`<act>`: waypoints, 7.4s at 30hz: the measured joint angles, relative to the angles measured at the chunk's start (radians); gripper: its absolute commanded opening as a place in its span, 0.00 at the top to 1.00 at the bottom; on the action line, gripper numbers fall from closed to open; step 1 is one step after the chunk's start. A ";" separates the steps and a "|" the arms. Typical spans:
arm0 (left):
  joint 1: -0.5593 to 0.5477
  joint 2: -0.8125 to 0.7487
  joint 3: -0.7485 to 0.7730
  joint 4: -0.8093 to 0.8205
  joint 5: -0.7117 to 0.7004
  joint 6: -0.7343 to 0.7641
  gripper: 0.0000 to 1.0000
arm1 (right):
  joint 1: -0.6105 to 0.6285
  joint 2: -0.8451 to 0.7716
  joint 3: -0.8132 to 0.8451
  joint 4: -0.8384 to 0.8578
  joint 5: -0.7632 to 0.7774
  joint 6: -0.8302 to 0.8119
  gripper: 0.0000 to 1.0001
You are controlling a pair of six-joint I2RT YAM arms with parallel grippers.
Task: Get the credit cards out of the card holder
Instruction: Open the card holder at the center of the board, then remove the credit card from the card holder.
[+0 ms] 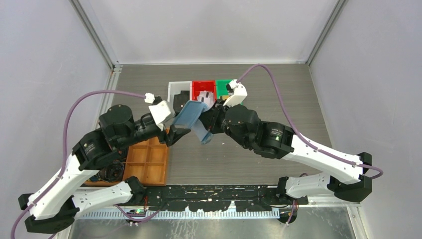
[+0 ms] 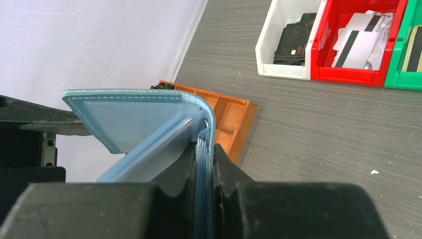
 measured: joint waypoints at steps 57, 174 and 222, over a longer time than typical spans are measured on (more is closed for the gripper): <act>0.000 -0.014 0.020 -0.019 0.132 -0.044 0.22 | 0.035 0.014 0.034 0.018 -0.027 -0.019 0.99; -0.001 0.114 0.249 -0.239 0.165 -0.154 1.00 | 0.039 -0.180 -0.026 0.031 -0.439 -0.542 0.21; 0.367 0.315 0.316 -0.626 0.825 -0.016 0.74 | -0.301 0.045 -0.073 0.196 -1.223 -0.230 0.99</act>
